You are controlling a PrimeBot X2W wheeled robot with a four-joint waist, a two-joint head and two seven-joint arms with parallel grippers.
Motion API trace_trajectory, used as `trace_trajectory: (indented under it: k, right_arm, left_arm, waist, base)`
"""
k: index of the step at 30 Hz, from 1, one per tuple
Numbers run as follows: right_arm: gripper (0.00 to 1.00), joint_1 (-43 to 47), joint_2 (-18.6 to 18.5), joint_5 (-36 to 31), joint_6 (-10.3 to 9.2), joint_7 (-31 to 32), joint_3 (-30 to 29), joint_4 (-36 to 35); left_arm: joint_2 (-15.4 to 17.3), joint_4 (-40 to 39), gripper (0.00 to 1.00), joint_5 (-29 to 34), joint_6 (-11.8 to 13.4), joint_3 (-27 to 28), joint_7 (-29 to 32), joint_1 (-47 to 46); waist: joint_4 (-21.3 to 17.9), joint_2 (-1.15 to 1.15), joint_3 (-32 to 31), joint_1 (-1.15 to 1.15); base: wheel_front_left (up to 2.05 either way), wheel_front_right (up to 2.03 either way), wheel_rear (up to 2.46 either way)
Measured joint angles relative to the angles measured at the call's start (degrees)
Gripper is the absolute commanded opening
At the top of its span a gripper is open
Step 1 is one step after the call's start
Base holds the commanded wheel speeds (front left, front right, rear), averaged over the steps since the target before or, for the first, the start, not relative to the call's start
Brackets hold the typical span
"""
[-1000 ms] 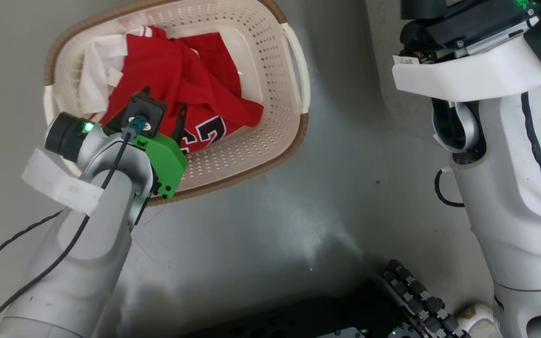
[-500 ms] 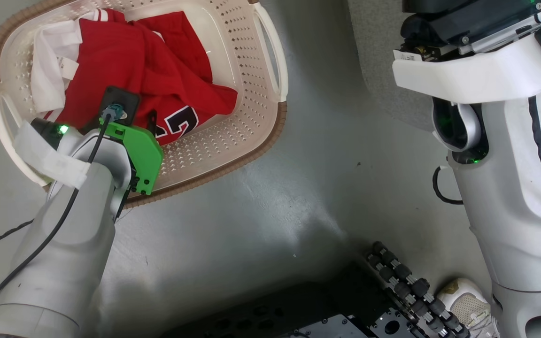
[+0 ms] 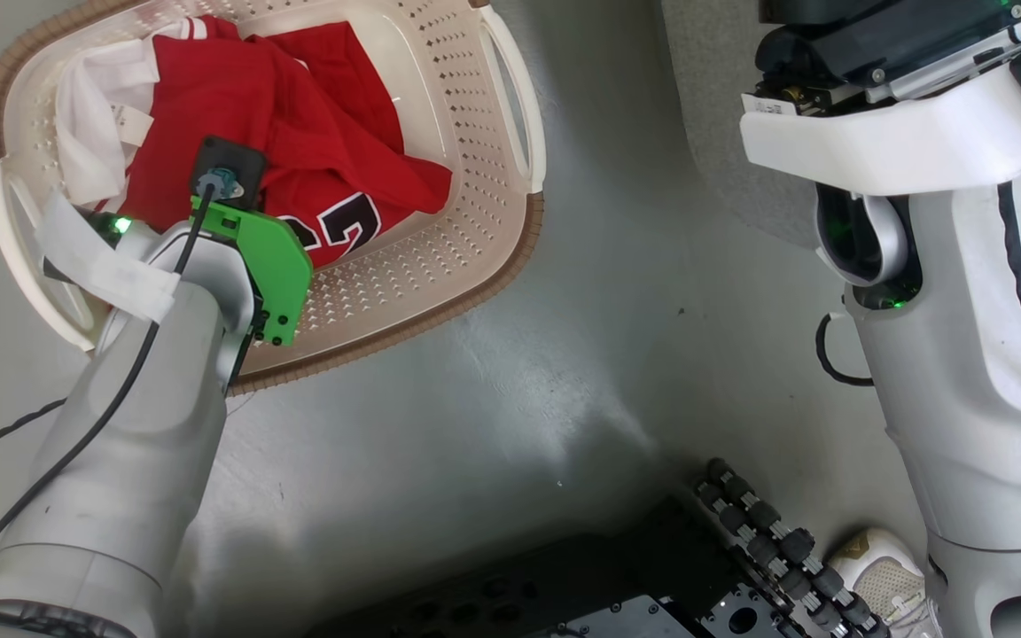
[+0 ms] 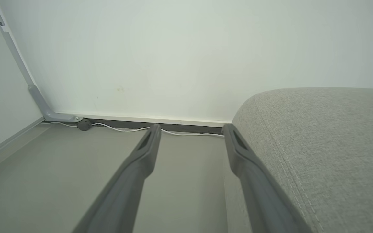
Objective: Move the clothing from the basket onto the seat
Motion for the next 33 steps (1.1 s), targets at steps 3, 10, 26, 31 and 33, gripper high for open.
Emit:
trace_trajectory:
  k: [3, 10, 26, 31, 33]
  right_arm:
    - [1.00, 0.01, 0.00, -0.03, -0.01, 0.01, -0.23, 0.08]
    - [1.00, 0.24, 0.01, -0.58, -0.01, 0.00, -0.97, 1.30]
    - [1.00, 5.22, -1.25, -1.04, 0.10, 0.00, -3.57, 7.15]
    - [1.00, 7.71, -1.76, -1.04, 0.58, 0.01, -4.02, 9.91]
    - [1.00, 8.82, -1.90, -1.04, 0.59, 0.01, -4.32, 10.89]
  left_arm:
    - [-0.69, 0.80, 0.00, 0.00, -0.01, -0.43, -0.70, -0.19]
    - [-1.86, 1.21, 0.00, -0.32, -0.10, -0.78, -3.79, -0.37]
    - [-3.46, 1.23, 0.00, -5.76, -0.89, 1.72, -14.91, 3.03]
    - [-3.66, 0.68, 0.00, -8.17, -1.37, 3.02, -18.25, 5.15]
    - [-3.76, 0.32, 0.00, -8.69, -1.42, 3.43, -18.39, 5.97]
  waist:
    - [0.36, 0.00, -0.43, 0.00]
    - [1.64, 0.00, -2.12, 0.00]
    - [6.53, 0.00, -10.04, 0.00]
    - [8.12, 0.00, -13.63, 0.00]
    - [8.75, 0.00, -15.16, 0.00]
  base:
    - [0.00, 0.00, 0.00]
    - [0.00, 0.00, 0.00]
    - [0.00, 0.00, 0.00]
    - [0.00, 0.00, 0.00]
    - [0.00, 0.00, 0.00]
